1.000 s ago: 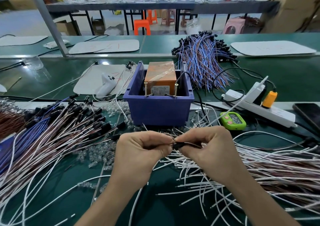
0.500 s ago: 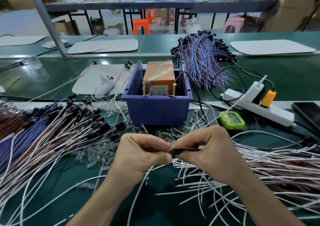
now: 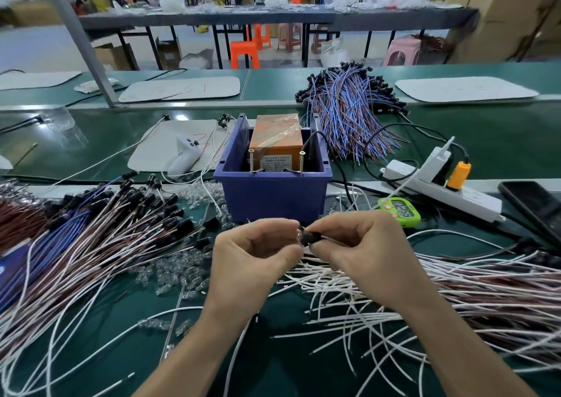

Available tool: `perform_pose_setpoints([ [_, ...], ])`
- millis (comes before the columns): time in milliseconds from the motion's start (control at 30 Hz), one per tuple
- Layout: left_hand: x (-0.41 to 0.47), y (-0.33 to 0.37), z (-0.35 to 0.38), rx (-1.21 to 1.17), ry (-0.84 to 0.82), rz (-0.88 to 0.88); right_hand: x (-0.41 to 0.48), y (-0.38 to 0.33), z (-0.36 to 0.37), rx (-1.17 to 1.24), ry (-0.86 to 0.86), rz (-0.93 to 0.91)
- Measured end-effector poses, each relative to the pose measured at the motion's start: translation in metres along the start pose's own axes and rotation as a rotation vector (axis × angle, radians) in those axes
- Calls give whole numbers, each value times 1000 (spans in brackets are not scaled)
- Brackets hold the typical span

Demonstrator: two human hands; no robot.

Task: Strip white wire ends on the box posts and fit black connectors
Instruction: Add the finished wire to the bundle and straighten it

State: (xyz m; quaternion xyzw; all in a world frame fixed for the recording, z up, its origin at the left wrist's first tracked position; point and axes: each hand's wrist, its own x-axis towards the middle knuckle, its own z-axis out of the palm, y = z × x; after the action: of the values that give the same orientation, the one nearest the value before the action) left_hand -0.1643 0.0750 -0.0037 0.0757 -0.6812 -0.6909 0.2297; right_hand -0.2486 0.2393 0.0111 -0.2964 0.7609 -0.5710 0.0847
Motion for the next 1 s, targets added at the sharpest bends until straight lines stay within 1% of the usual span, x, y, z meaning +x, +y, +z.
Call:
perform_pose_setpoints([
  [100, -4, -1, -1, 10, -64, -63, 7, -14, -5, 192, 98, 12],
  [133, -5, -1, -1, 35, -101, -79, 10, -22, -4, 291, 96, 26],
  [233, -6, 0, 3, 70, -303, -120, 22, -52, 4, 680, -21, 112],
  [300, -7, 2, 7, -24, -440, -165, 32, -73, 11, 947, -44, 178],
  [333, -7, 3, 10, -76, -473, -174, 38, -82, 13, 1059, -34, 201],
  [400, -7, 5, 11, -156, -440, -176, 48, -97, 12, 1217, 1, 201],
  [467, -4, 8, 2, -295, -360, -191, 55, -105, 2, 1288, 59, 155],
  [533, 2, 10, -12, -443, -282, -229, 57, -106, -14, 1287, 115, 100],
  [633, 9, 18, -28, -476, -84, -251, 50, -96, -35, 1246, 147, 92],
  [733, 12, 24, -29, -378, 71, -207, 35, -75, -44, 1186, 122, 148],
  [800, 11, 27, -29, -294, 113, -150, 23, -57, -49, 1090, 102, 199],
  [867, 8, 27, -30, -193, 132, -77, 12, -41, -55, 1010, 146, 224],
  [933, 7, 27, -29, -99, 141, -26, 8, -31, -59, 867, 263, 219],
  [967, 6, 26, -28, -71, 139, -15, 8, -28, -60, 709, 331, 196],
  [1000, 6, 26, -27, -55, 138, -15, 9, -27, -60, 483, 399, 158],
])
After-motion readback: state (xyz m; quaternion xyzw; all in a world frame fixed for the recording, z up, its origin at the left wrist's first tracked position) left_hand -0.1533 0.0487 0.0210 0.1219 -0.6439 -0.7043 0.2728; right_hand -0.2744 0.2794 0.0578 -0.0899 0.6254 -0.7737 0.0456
